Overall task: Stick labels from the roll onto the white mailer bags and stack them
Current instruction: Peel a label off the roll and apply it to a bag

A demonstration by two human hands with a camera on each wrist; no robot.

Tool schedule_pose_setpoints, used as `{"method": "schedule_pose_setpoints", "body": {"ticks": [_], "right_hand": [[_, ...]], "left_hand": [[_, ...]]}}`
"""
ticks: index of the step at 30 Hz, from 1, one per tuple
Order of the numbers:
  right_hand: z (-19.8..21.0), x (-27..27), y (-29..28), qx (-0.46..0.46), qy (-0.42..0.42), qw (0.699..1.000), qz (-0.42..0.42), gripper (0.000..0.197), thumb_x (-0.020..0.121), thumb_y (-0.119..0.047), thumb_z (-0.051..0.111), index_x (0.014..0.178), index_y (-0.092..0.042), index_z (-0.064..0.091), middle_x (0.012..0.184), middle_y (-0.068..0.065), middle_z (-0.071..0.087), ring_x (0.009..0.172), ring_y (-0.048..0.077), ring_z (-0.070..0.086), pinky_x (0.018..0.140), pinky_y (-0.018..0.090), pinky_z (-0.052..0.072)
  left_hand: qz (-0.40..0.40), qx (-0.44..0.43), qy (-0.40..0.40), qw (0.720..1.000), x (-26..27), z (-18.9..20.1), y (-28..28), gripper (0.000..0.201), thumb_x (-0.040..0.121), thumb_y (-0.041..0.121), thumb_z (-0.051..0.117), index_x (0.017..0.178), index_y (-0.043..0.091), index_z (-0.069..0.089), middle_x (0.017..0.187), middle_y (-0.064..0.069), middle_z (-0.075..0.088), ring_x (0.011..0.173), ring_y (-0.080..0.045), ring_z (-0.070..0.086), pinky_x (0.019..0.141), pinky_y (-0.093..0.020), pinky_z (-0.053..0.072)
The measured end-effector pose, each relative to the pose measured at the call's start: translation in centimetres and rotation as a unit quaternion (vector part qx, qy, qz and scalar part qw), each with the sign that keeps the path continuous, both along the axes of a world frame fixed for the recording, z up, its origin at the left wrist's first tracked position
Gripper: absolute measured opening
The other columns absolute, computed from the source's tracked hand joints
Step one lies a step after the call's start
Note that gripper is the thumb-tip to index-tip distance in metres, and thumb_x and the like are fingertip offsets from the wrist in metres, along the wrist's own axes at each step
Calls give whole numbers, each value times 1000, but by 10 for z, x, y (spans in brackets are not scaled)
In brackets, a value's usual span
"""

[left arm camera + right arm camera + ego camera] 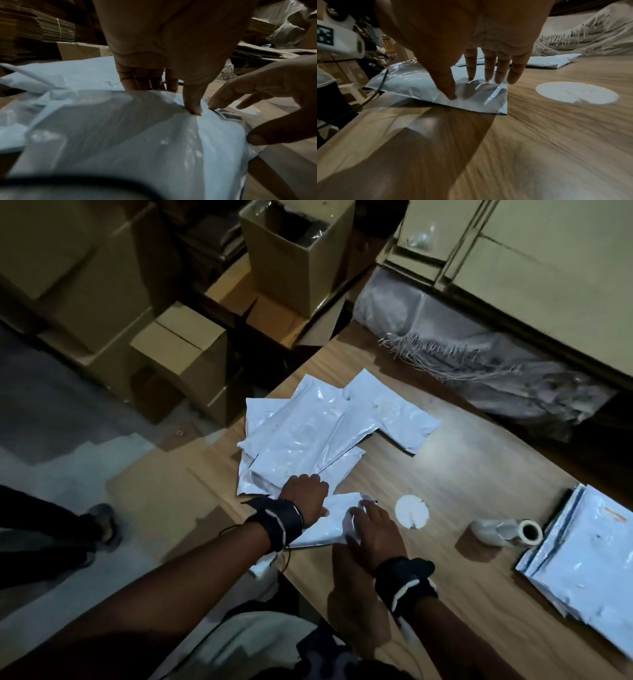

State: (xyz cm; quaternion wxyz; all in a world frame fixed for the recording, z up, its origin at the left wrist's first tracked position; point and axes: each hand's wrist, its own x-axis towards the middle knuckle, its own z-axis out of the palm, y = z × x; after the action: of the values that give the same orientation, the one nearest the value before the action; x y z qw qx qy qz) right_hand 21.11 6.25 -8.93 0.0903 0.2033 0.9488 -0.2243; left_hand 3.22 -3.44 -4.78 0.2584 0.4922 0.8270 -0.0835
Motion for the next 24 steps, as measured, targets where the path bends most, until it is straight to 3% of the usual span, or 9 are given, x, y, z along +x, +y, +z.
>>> {"method": "schedule_pose_setpoints", "body": {"ticks": [3,6,9,12,15,18,19,21,24], "right_hand": [[2,4,-1,7,22,999,-34,44,75,-32,71,114,-16,62,122,11,60,102,33,59,80,40,52],[10,10,-4,22,77,995,-51,22,81,-38,57,87,-17,61,91,5,61,76,27,55,62,36,46],[19,16,-6,-6,77,995,-64,41,90,-49,44,67,-20,61,69,-1,60,62,20,55,57,32,42],[31,20,-9,-91,5,987,-132,58,95,-64,33,78,-23,71,79,-5,69,69,14,60,67,33,50],[40,18,-10,-254,3,934,-252,51,95,-63,38,104,-25,71,99,-12,70,89,11,64,83,29,49],[41,16,-6,-393,83,847,-348,36,93,-53,52,98,-24,73,97,-15,73,89,6,67,80,23,50],[40,16,-4,-412,100,826,-370,32,93,-49,57,94,-22,74,92,-11,75,86,8,69,77,25,52],[38,18,-1,-425,115,801,-405,29,92,-43,62,89,-17,75,85,-5,75,77,13,69,72,29,55],[34,29,4,-431,136,781,-431,29,90,-38,67,84,-10,74,77,0,73,70,15,64,66,31,51]], "left_hand": [[11,10,-42,999,-1,1,3,37,89,41,63,115,15,57,119,-9,55,108,-31,56,88,-38,43],[28,28,-122,992,-3,5,1,35,89,41,63,110,16,50,112,-6,60,100,-29,58,80,-35,43],[77,74,-215,971,-8,9,-4,33,85,43,69,97,23,46,100,-1,62,90,-24,57,76,-33,42],[175,144,-272,935,-8,12,-5,36,78,47,76,90,32,47,85,8,59,80,-14,58,70,-28,40],[263,193,-348,879,-3,18,-2,39,79,40,79,103,22,54,65,12,55,57,-1,50,62,-26,38],[301,220,-401,837,3,20,1,41,79,35,80,109,21,56,60,12,63,54,4,56,57,-16,43],[300,222,-402,836,5,20,2,38,79,36,79,108,23,57,64,14,65,60,6,59,59,-15,46],[292,219,-394,843,9,18,6,35,79,42,77,104,23,62,86,10,72,81,-3,68,76,-26,54],[245,197,-375,872,19,14,10,28,86,46,68,99,21,68,105,-1,71,98,-17,66,88,-35,52]]}}
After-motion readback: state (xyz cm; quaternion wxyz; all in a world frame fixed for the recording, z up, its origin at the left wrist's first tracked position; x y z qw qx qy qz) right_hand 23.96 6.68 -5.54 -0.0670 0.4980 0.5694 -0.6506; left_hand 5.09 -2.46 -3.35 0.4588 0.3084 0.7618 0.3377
